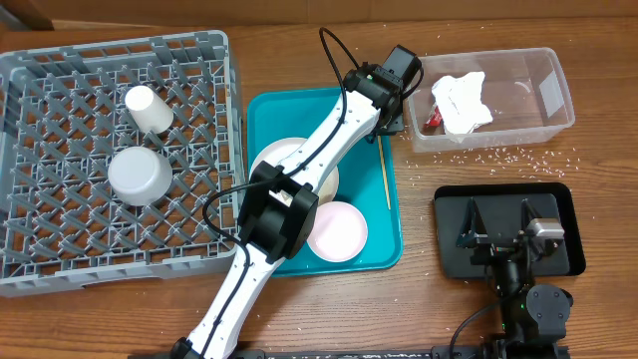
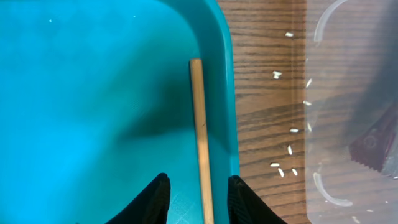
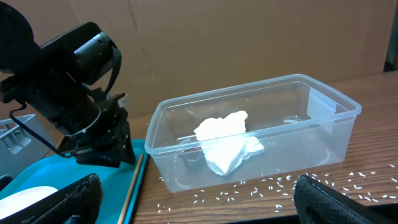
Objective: Sort waste into correct bins and load items into the dishwasher
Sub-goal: 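Grasp the second wooden chopstick on the tray edge with left gripper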
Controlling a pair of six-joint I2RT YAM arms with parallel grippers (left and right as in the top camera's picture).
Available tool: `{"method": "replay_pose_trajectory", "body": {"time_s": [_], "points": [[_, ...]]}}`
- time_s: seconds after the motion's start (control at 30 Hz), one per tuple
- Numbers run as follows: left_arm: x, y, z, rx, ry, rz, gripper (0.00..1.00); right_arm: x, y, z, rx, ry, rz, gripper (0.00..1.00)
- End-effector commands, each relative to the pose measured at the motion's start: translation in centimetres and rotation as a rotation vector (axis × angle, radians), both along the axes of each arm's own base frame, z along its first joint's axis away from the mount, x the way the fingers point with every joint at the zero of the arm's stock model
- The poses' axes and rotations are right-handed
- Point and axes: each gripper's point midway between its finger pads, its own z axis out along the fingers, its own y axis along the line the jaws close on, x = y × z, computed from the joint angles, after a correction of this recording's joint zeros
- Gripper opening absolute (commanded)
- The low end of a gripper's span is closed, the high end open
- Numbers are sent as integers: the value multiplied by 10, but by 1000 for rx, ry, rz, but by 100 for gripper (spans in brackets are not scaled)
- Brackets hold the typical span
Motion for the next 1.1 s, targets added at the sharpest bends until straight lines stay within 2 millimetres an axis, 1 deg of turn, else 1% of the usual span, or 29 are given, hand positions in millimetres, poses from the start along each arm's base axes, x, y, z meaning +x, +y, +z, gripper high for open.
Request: {"method": "replay_pose_trajectory", "body": {"time_s": [0.0,0.27,0.63,0.73,0.97,1.07], "points": [[-1,-1,-8,17,-2,8,32,0,-2,-2,-6,-3,-11,100],[-4,2,-30,42,31,8,33,0,-2,-2,-6,-3,-11,100],[-3,2,-32,43,29,9,32,0,-2,-2,-6,-3,-11,100],[-3,4,-35,55,27,13,32,0,-2,-2,-6,-3,-11,100],[-7,7,-58,65,38,12,33,0,-2,-2,-6,-3,-11,100],[-9,8,-63,69,43,12,34,0,-2,-2,-6,-3,-11,100]]}}
